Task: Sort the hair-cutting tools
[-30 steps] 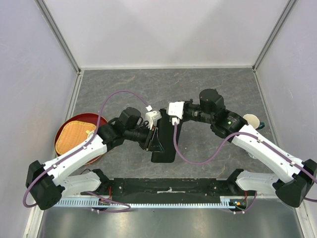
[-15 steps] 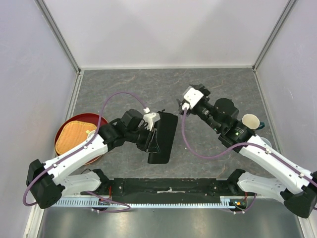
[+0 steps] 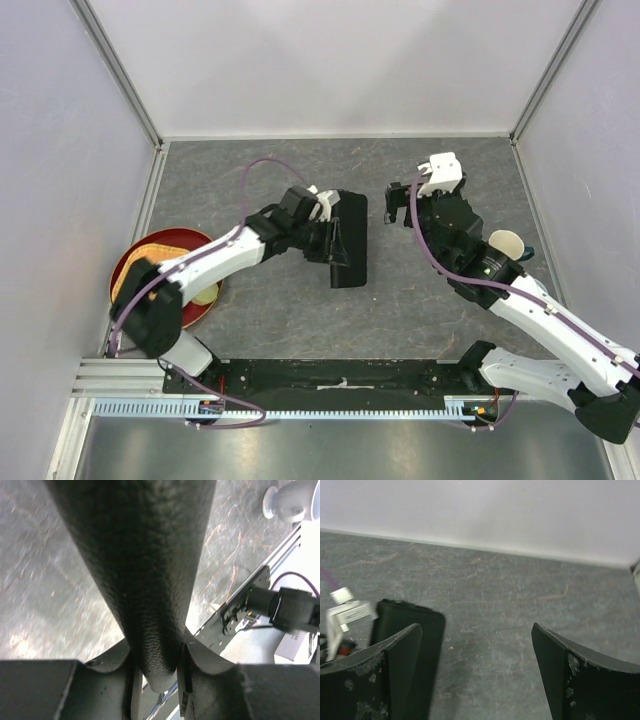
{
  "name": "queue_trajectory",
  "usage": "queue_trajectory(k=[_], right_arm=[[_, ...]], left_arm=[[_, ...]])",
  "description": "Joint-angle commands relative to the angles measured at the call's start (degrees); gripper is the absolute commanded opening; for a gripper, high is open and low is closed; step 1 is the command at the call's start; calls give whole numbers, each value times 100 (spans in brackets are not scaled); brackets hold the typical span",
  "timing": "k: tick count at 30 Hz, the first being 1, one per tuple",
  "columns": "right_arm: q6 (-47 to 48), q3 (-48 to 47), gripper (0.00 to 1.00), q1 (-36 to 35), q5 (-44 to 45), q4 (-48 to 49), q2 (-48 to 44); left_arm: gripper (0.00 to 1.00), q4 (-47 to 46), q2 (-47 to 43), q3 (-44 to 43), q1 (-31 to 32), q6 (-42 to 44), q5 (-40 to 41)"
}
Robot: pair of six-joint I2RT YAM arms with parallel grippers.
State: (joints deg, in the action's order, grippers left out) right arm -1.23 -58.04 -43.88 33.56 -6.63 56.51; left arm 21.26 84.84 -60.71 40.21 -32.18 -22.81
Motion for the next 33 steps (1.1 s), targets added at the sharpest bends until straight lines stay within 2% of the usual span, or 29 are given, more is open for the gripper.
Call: queue_trajectory(k=[1, 4, 5, 7, 8, 12, 14, 16, 21, 25, 26, 31, 33], right_arm=[[-1414, 90, 98, 2, 626, -567, -201], [-1634, 372, 98, 2, 371, -620, -263], [-1678, 416, 98, 2, 353, -663, -263], [-1748, 487, 98, 2, 344, -778, -263], [-1749, 504, 98, 2, 335, -813, -255], [-1749, 627, 98, 2, 379, -866, -307], [-1696, 654, 98, 2, 327, -866, -307], [-1687, 654, 98, 2, 326, -883, -272], [-1643, 663, 98, 2, 388, -901, -158], [-1590, 601, 98, 2, 379, -1015, -132], [-1582, 531, 98, 2, 362, -1094, -123], [-1661, 250, 98, -7, 423, -1717, -184], [-1652, 179, 98, 2, 624, -1928, -333]], left_arm=[[11, -939, 989, -1002, -21, -314, -505], [17, -807, 1656, -1399, -83, -385, -628], [24, -833, 1772, -1443, -92, -463, -611], [29, -851, 2000, -1549, -136, -499, -707], [36, -869, 2054, -1567, -145, -517, -716], [48, -624, 2274, -1663, -241, -289, -690], [58, -352, 2292, -1699, -320, -122, -489], [63, -210, 2265, -1646, -425, -51, -252], [71, 193, 1941, -1471, -636, 81, 328], [76, 756, 1502, -1347, -646, 212, 1425], [93, 853, 1396, -1330, -646, 308, 1559], [95, 1800, 431, -1224, -628, 380, 2524], [95, 2039, 87, -1250, -619, 371, 2571]])
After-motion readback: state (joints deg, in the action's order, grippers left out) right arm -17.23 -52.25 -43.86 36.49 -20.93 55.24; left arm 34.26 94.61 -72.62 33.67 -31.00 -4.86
